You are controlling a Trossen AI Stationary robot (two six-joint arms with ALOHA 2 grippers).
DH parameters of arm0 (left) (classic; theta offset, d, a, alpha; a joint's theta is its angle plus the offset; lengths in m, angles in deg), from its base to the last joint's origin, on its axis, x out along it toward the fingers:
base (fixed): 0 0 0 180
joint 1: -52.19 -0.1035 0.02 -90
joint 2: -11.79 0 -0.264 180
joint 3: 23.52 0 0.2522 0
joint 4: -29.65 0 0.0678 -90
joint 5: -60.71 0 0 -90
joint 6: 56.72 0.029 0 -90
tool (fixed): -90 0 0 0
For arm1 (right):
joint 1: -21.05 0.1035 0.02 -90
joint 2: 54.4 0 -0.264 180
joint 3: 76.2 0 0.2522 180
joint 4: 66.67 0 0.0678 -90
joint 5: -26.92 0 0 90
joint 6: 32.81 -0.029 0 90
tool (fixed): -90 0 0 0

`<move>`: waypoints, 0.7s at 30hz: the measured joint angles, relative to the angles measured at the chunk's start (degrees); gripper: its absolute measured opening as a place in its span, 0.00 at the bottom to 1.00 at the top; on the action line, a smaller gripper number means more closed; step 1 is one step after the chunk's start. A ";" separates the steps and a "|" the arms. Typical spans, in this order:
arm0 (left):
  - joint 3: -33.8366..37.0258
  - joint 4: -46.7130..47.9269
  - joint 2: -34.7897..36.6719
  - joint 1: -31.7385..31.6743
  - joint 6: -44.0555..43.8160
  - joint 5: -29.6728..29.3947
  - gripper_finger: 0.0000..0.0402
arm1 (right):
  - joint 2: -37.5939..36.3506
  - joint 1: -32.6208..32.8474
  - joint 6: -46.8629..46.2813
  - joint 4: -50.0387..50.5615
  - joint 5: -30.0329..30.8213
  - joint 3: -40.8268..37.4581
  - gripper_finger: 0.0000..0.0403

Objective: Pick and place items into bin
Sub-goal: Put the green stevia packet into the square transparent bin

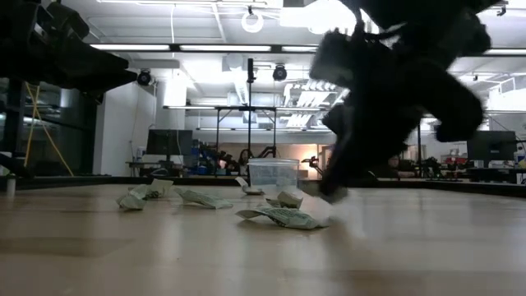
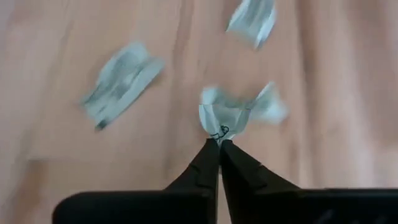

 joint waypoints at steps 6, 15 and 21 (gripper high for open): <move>0.00 0.01 -0.02 0.02 0.00 -0.02 0.52 | -0.13 -6.04 18.09 -0.09 7.76 6.02 0.01; 0.00 0.00 -0.02 0.02 0.00 -0.07 0.52 | -0.22 -23.16 23.47 2.34 6.34 9.20 0.01; 0.00 0.00 -0.02 0.01 0.00 -0.26 0.52 | -0.22 -31.27 17.61 3.08 -7.02 9.17 0.00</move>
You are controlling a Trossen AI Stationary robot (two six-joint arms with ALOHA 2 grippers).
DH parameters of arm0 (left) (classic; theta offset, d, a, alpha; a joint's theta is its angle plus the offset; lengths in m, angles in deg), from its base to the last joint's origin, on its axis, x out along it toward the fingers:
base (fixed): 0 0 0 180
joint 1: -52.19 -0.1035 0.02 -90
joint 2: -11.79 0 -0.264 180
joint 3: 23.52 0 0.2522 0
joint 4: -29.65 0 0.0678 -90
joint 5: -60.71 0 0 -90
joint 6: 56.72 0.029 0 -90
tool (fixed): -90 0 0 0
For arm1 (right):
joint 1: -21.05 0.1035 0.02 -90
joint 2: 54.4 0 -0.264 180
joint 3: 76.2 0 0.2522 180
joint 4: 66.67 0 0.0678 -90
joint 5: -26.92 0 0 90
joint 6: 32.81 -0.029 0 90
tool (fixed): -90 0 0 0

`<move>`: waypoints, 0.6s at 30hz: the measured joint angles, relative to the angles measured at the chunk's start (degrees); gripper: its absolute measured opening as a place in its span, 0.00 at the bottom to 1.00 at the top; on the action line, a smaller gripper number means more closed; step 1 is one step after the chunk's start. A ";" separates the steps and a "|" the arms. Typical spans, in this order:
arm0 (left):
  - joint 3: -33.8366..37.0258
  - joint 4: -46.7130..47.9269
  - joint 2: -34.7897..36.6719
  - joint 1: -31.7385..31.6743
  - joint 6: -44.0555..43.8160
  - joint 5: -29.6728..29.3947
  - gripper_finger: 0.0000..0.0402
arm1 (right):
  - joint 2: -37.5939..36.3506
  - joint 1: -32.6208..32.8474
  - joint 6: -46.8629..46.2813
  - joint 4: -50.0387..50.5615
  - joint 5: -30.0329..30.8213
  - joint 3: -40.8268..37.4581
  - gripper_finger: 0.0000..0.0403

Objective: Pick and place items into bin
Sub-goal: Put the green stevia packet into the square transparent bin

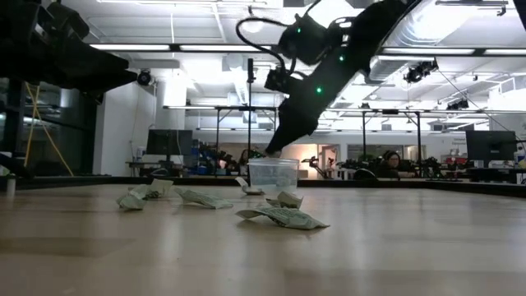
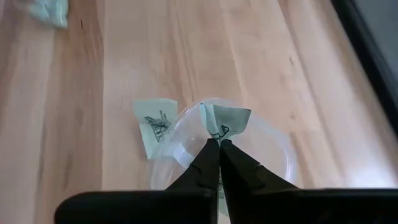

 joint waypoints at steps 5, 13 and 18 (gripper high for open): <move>0.00 0.00 0.00 -0.02 0.00 0.02 0.52 | 0.00 -2.38 -3.09 0.14 -2.96 0.00 0.06; 0.00 0.02 0.00 -0.01 0.00 0.04 0.52 | 0.00 -0.82 -2.38 -4.15 -2.95 -0.02 0.34; 0.00 0.02 0.00 -0.02 0.00 0.07 0.52 | 0.00 1.36 -2.14 -9.88 -6.13 -0.02 0.48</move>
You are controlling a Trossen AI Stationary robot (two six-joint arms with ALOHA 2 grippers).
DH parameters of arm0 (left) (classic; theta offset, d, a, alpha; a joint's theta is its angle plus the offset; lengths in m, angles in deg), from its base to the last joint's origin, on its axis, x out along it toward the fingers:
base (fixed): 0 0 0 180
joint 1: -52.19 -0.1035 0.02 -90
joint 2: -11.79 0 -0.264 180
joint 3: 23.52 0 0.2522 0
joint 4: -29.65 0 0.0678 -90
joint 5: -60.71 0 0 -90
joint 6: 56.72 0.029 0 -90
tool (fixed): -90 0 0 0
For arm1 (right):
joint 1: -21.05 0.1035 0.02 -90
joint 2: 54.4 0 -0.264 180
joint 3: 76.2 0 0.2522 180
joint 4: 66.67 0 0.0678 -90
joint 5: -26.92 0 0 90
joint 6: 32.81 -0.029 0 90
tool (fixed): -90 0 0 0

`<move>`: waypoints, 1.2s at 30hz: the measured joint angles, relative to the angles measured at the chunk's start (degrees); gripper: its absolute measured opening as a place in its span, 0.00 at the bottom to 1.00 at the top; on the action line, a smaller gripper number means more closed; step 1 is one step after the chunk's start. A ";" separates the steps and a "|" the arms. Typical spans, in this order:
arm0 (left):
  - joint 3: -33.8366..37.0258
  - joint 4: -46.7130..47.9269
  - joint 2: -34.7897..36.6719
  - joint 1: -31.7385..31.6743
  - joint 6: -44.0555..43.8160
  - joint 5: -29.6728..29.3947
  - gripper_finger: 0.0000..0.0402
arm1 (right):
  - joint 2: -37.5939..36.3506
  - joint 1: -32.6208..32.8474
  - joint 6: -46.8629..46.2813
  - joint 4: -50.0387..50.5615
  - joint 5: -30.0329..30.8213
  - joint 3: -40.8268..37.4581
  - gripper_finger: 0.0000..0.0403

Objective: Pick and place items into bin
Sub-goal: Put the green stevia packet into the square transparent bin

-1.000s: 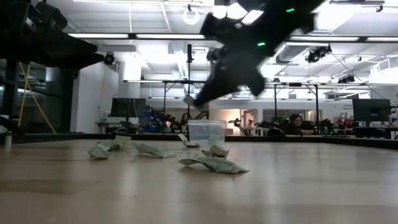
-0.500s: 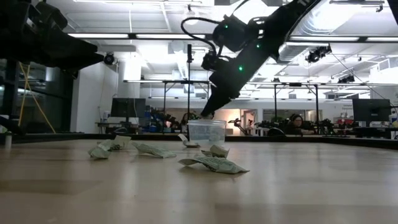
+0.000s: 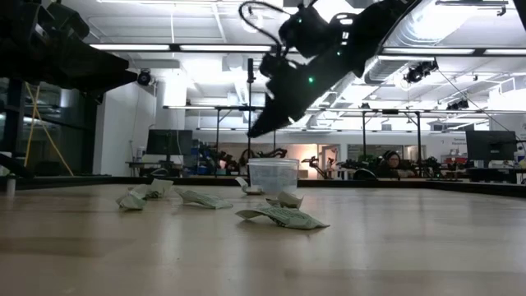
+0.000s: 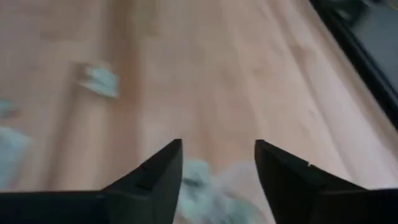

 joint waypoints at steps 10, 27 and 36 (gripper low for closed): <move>0.00 -0.02 0.01 0.02 0.01 0.02 0.52 | 1.94 7.41 6.22 -1.46 5.15 0.00 0.51; 0.00 -0.01 0.00 0.01 0.02 0.37 0.52 | 13.47 11.00 12.14 -10.88 22.29 -0.04 0.52; 0.00 0.00 0.00 0.02 0.02 0.27 0.52 | 15.18 8.83 11.80 -10.93 20.50 -0.04 0.52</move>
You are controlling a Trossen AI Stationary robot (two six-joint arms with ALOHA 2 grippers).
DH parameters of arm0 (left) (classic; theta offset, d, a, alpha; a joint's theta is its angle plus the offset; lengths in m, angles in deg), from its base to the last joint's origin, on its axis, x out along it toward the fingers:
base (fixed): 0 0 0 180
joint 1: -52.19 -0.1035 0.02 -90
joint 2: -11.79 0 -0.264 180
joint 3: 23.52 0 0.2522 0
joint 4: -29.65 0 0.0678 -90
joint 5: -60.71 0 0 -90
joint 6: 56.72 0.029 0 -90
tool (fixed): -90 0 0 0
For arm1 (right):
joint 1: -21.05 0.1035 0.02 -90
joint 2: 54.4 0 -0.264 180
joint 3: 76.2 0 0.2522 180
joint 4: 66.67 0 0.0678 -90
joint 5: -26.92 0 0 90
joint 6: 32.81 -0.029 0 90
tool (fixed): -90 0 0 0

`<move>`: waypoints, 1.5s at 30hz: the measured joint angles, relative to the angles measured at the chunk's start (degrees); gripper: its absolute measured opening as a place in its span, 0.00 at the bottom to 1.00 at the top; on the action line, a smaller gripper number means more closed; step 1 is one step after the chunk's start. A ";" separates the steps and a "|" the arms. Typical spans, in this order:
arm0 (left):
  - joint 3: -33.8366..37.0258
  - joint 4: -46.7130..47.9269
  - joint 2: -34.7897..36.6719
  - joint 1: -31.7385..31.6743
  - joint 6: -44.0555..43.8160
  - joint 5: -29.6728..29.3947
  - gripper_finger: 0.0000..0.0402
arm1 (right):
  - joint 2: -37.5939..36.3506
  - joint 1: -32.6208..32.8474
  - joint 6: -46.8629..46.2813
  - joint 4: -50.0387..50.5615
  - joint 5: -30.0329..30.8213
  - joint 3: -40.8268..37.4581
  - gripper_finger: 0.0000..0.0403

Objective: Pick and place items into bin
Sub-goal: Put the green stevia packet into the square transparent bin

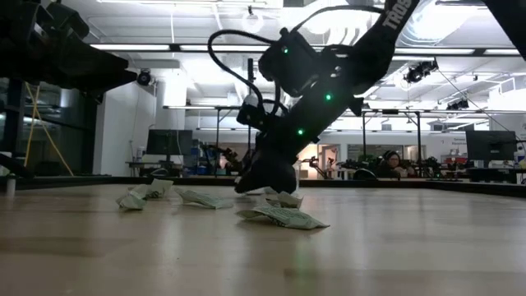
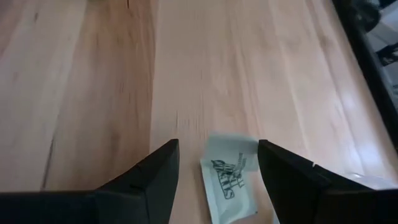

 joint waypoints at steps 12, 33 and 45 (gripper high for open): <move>0.00 0.00 0.02 0.00 0.00 -0.09 0.52 | 0.19 -0.61 0.12 -0.45 1.44 0.02 0.47; 0.00 0.00 0.01 0.00 0.00 -0.12 0.52 | 0.19 -0.77 0.08 -0.58 -0.67 0.02 0.40; 0.00 0.00 0.00 0.01 -0.02 -0.14 0.52 | 0.17 0.93 -0.14 -0.42 4.12 0.02 0.09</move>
